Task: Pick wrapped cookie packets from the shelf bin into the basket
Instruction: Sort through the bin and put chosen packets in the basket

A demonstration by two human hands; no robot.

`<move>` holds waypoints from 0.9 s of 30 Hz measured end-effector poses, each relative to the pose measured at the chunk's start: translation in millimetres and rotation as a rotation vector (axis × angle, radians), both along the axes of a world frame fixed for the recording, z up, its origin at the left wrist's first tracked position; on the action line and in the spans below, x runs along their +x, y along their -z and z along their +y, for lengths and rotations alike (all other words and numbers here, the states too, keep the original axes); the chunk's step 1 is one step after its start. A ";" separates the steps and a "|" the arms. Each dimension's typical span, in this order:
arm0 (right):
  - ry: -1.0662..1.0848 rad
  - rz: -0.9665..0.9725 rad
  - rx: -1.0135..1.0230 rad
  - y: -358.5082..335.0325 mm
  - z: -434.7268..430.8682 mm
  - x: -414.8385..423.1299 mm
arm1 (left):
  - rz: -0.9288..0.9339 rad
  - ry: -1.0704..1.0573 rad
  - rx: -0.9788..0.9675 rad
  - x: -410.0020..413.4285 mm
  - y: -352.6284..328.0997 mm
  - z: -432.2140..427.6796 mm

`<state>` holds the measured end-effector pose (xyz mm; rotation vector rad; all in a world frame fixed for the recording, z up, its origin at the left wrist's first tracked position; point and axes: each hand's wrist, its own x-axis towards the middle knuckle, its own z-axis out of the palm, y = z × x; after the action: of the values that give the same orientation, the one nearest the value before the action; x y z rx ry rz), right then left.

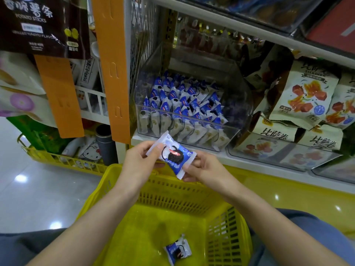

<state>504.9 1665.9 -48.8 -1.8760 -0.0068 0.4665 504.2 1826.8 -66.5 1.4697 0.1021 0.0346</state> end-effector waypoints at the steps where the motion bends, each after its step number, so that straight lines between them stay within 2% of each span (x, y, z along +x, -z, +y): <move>1: -0.001 0.004 0.001 1.2 0.0 -0.7 | -0.011 -0.002 -0.004 0.3 -0.1 0.0; 4: -0.067 -0.130 -0.107 1.2 0.4 -2.3 | -0.095 -0.006 0.099 0.5 -1.9 0.4; 6: -0.113 -0.238 -0.131 3.1 2.9 -3.1 | -0.185 0.011 0.294 0.2 -1.1 2.1; 8: -0.085 -0.267 -0.093 5.5 7.0 -4.6 | -0.252 0.055 0.491 -1.7 0.3 3.0; 10: -0.022 -0.330 -0.102 7.4 9.4 -4.4 | -0.284 0.107 0.587 -5.0 2.1 1.3; 12: 0.040 -0.380 -0.086 8.9 8.9 -3.6 | -0.268 0.120 0.574 -6.7 3.7 -2.3; 16: 0.115 -0.364 -0.019 9.3 6.5 -2.4 | -0.088 0.088 0.321 -4.7 3.4 -6.7; 18: 0.094 -0.395 -0.030 10.3 8.1 -3.6 | -0.065 0.102 0.293 -3.5 3.1 -7.1; 23: -0.026 -0.813 -0.374 12.0 7.9 -5.9 | -0.043 0.109 0.302 -2.6 5.5 -6.1; 25: -0.011 -0.909 -0.471 10.5 6.9 -5.1 | -0.044 0.106 0.299 -1.1 6.3 -6.6; 27: 0.071 -0.930 -0.485 8.2 5.5 -3.5 | -0.057 0.068 0.287 -0.2 6.2 -7.2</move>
<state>501.4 1671.4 -57.0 -2.4029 -0.4801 -0.5313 504.0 1819.6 -72.7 1.7567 0.0001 0.0372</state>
